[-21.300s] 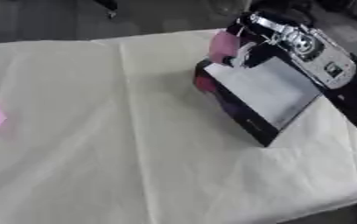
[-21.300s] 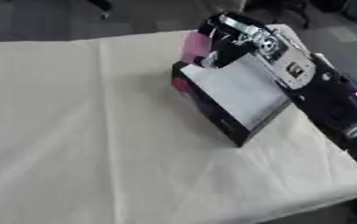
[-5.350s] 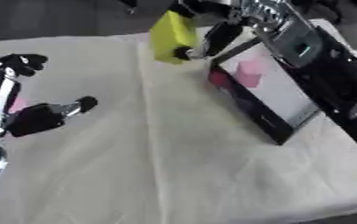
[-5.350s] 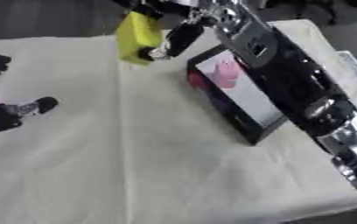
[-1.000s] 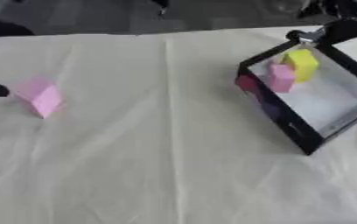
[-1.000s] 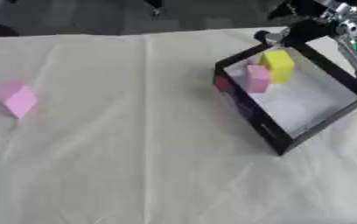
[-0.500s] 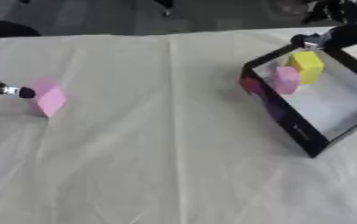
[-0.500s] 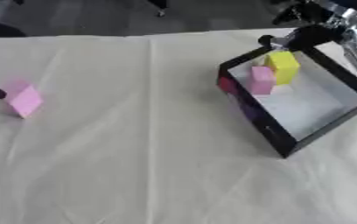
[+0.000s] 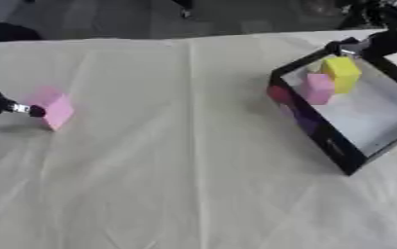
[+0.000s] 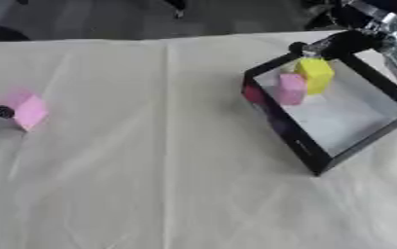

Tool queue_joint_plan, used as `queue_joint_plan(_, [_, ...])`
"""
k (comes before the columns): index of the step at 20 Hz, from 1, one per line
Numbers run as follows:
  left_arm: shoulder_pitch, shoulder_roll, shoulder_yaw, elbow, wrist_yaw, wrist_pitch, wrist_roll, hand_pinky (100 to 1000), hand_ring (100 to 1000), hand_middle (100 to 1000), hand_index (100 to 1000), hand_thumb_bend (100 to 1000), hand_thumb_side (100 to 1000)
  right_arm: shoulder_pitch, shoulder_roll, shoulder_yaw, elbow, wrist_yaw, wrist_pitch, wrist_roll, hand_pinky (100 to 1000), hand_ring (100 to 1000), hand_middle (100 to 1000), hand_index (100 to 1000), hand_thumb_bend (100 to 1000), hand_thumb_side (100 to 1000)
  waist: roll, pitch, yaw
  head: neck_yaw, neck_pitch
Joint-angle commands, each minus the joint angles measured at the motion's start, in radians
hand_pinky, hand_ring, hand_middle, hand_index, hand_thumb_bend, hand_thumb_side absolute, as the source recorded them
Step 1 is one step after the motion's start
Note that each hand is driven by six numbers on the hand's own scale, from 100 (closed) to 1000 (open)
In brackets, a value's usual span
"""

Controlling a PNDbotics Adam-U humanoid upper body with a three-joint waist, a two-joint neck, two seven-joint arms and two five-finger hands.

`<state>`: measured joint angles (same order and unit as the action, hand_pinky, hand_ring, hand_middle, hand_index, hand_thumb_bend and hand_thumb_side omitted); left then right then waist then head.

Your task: Pick up the objects with one hand, pass them to the other hand, and then place them into the box on the other side of the table.

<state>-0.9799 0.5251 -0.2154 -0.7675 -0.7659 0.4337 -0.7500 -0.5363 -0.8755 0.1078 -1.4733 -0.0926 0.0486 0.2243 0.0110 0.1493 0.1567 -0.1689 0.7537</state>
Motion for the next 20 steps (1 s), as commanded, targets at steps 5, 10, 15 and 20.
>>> queue_joint_plan(5, [-0.041, 0.006, 0.024, 0.000, 0.011, 0.020, 0.020, 913, 850, 738, 795, 875, 511, -0.019, -0.019, -0.005, -0.008, 0.015, -0.006, 0.003, 865, 720, 866, 854, 457, 138, 0.004, 0.009, -0.007, 0.011, -0.024])
queue_joint_plan(10, [-0.052, -0.003, 0.020, -0.001, 0.037, 0.016, 0.017, 914, 851, 739, 797, 859, 475, -0.017, -0.016, -0.005, -0.006, 0.024, -0.009, 0.004, 866, 719, 865, 852, 461, 144, 0.004, 0.018, -0.013, 0.016, -0.026])
queue_joint_plan(15, [-0.059, -0.012, 0.019, -0.003, 0.025, 0.016, 0.020, 911, 849, 737, 795, 851, 447, -0.019, -0.012, -0.004, -0.003, 0.031, -0.010, 0.005, 866, 719, 864, 851, 461, 148, 0.005, 0.025, -0.019, 0.018, -0.027])
queue_joint_plan(20, [-0.063, -0.028, 0.019, 0.001, 0.011, 0.025, 0.035, 909, 844, 728, 785, 841, 429, -0.021, -0.007, -0.002, 0.000, 0.037, -0.012, 0.008, 866, 719, 863, 851, 461, 150, 0.005, 0.029, -0.023, 0.019, -0.027])
